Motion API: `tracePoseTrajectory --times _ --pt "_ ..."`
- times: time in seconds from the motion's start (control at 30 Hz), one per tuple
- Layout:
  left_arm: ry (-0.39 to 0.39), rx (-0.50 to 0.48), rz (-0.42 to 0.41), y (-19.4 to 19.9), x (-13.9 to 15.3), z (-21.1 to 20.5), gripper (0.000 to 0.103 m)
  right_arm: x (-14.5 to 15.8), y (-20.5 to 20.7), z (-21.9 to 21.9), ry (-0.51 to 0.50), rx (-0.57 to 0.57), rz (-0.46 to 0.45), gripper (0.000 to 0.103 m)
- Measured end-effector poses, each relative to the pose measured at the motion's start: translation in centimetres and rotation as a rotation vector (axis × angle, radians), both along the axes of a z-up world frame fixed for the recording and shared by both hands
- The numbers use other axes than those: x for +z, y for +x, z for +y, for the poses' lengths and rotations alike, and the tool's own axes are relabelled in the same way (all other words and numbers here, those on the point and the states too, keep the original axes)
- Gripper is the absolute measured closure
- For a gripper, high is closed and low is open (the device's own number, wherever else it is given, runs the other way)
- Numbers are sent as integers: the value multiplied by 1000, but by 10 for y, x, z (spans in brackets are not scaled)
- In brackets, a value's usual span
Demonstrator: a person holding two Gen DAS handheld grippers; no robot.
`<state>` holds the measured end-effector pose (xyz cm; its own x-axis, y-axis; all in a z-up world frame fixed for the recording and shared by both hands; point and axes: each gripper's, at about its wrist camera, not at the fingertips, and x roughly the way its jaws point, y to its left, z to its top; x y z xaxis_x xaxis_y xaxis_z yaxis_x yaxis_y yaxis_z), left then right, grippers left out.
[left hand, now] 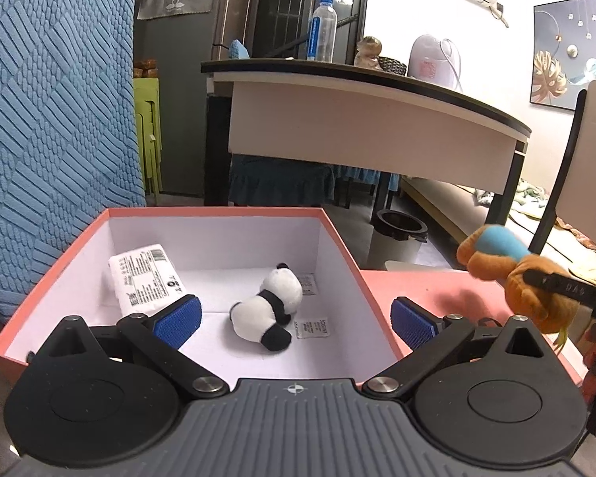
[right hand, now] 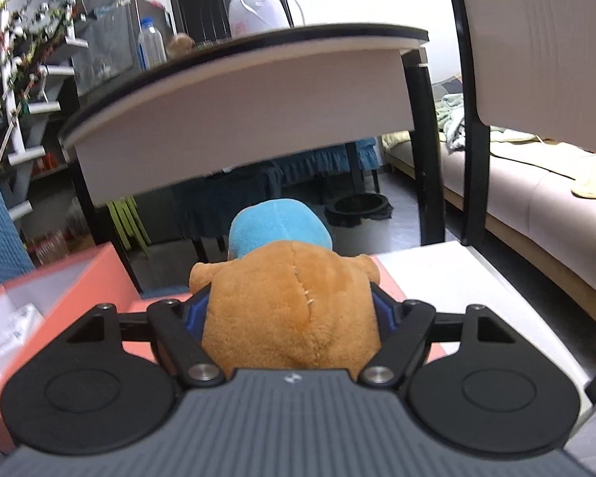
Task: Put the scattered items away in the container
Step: 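Carry the orange-and-blue plush into the pink box and release it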
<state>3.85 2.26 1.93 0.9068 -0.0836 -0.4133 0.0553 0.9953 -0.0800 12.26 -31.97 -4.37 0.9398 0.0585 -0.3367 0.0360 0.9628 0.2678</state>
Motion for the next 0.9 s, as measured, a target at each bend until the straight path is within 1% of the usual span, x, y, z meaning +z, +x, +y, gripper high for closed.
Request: tracePoseTrajectory --times 0.13,0.2,0.3,0.43,0.53,0.7,0.77,0.9 --pt "23 23 -29 -3 5 9 1 20 -2 11 58 42 -59 27" --pt "34 39 -43 -4 7 14 1 32 -2 23 65 81 -91 27" --pt "53 81 -67 -7 10 27 1 52 0 49 59 167 -136 27" --pt "22 163 -95 -12 17 53 1 73 8 96 30 337 -150 27" --pt "-6 227 -115 -15 22 74 1 86 19 145 -4 502 -110 26" --pt "-76 314 -147 -26 32 105 1 92 39 233 -66 718 10 26" --pt "-84 319 -149 -28 33 110 1 90 43 265 -124 775 47 26" --pt "-88 314 -143 -30 35 118 1 73 53 306 -216 819 151 26"
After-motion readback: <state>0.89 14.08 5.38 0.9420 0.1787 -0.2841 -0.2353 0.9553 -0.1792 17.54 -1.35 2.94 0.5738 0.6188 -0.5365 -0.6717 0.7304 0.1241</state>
